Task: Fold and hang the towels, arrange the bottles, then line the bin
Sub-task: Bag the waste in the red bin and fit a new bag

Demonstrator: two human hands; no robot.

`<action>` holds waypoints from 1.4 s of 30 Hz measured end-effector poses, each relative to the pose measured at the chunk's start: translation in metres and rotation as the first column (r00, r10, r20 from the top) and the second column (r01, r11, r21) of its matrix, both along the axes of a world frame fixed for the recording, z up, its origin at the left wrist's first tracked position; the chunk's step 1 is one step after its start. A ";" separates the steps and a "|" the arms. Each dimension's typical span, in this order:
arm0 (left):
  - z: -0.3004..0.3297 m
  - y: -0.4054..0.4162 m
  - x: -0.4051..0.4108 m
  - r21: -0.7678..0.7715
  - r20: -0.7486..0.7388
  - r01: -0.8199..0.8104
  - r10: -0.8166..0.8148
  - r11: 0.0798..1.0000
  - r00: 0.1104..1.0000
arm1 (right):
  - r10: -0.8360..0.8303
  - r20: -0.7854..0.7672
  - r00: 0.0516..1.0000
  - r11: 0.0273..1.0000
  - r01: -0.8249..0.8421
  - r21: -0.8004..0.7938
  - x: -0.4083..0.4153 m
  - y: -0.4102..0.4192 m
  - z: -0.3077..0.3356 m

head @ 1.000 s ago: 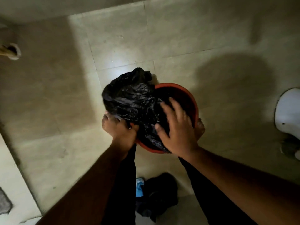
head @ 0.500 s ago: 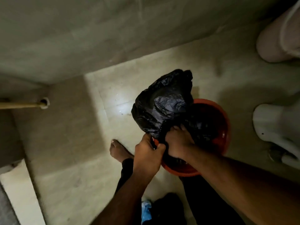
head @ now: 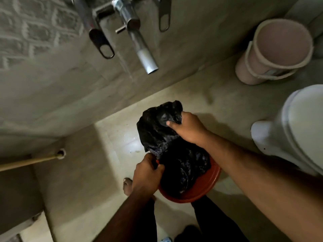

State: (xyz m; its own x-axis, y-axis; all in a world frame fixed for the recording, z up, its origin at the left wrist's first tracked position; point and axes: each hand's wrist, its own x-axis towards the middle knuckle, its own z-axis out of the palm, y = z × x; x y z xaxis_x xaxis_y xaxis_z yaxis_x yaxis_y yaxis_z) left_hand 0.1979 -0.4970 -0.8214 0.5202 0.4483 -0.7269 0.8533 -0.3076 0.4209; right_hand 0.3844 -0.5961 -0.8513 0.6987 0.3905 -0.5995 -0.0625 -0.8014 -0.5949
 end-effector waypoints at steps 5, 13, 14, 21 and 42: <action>-0.007 -0.008 -0.003 -0.055 -0.061 -0.202 0.198 0.978 0.978 | -0.100 0.225 0.969 0.948 0.023 0.319 -0.060 -0.058 0.024; 0.024 -0.003 0.009 -0.250 0.027 -0.356 0.374 0.901 0.927 | 0.558 0.017 0.830 0.753 -0.497 -0.431 -0.116 -0.110 0.030; 0.028 -0.001 0.007 -0.274 0.029 -0.332 0.352 0.903 0.935 | 0.536 -0.025 0.844 0.732 -0.480 -0.483 -0.115 -0.107 0.032; 0.068 0.017 0.007 -0.271 0.096 -0.009 0.036 0.963 0.995 | 0.030 -0.047 0.998 0.893 -0.048 -0.448 -0.138 -0.105 0.082; 0.129 -0.142 -0.033 -0.128 0.262 0.916 -0.877 0.381 0.402 | -0.173 0.557 0.812 0.788 0.453 -0.417 -0.297 -0.185 0.164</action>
State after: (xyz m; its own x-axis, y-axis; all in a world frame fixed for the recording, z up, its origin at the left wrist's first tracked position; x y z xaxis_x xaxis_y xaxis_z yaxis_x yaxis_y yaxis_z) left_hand 0.1650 -0.6392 -0.6922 0.6107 -0.4969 -0.6165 0.0665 -0.7436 0.6653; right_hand 0.0873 -0.7813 -0.6869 0.9646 -0.1672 -0.2039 -0.1957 -0.9722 -0.1283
